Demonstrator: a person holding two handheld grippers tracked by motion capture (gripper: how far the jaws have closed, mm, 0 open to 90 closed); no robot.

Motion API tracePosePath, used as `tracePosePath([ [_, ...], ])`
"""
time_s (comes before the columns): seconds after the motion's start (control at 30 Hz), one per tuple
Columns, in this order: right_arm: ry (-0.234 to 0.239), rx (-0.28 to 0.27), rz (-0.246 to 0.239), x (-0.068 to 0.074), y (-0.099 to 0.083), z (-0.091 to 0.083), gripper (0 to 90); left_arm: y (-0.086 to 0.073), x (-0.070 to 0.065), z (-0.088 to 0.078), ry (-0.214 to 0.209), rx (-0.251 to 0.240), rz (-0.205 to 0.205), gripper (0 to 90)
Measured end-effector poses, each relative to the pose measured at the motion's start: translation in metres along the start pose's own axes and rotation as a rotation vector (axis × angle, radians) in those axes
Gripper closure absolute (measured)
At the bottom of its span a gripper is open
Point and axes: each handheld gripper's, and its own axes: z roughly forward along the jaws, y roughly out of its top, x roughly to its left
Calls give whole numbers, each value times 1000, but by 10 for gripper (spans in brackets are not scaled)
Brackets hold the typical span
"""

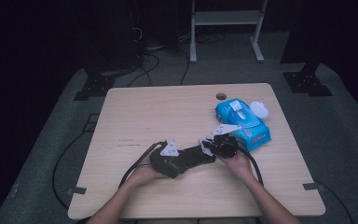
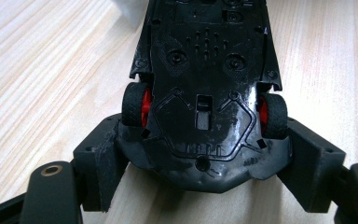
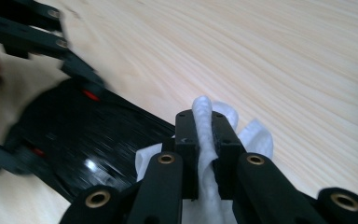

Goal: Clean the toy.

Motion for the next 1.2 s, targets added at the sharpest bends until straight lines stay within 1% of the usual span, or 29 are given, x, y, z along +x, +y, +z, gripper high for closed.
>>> tracePosePath([
  [0.07,2,7,20,-5,-7,-7,833,0,0,0,1,1,-4,235],
  [0.17,19,15,27,-4,-17,-17,833,1,0,0,6,6,3,235],
  [0.23,24,18,13,2,-23,-24,833,1,0,0,5,6,4,235],
  [0.27,30,20,13,4,-23,-25,833,1,0,0,5,8,4,235],
  [0.33,36,31,-4,9,-24,-28,832,2,0,0,5,7,4,235],
  [0.4,34,32,-24,12,-22,-27,832,3,-1,1,8,8,14,235],
  [0.47,50,30,-16,14,-17,-22,833,3,-2,2,8,2,14,235],
  [0.6,74,22,-22,22,-6,-5,834,4,-2,2,6,8,24,235],
  [0.63,85,20,-21,26,-2,-1,833,4,-2,2,9,5,27,235],
  [0.67,101,12,-33,31,3,6,833,5,-3,2,7,6,31,235],
  [0.73,117,13,-49,41,11,16,833,6,-4,3,1,11,42,235],
  [0.8,127,12,-63,49,17,25,833,6,-5,3,-4,11,37,235],
  [0.83,127,10,-62,50,19,27,833,5,-4,3,-4,9,27,235],
  [0.87,125,11,-65,49,20,29,833,5,-3,2,-5,8,25,235],
  [0.9,112,9,-59,47,20,29,833,4,-3,2,-4,6,24,235],
  [0.93,97,8,-63,42,19,28,833,4,-3,2,-6,4,20,235],
  [1.03,58,10,-24,21,12,17,833,3,-1,2,-13,7,15,234],
  [1.07,43,13,-12,16,10,13,833,3,-1,2,-13,7,15,235],
  [1.1,46,16,22,9,6,7,833,3,-1,2,-15,8,13,235],
  [1.13,70,19,47,5,3,1,833,4,-1,2,-14,9,14,235],
  [1.2,88,21,51,4,-1,-9,832,4,-1,2,-15,12,16,234],
])
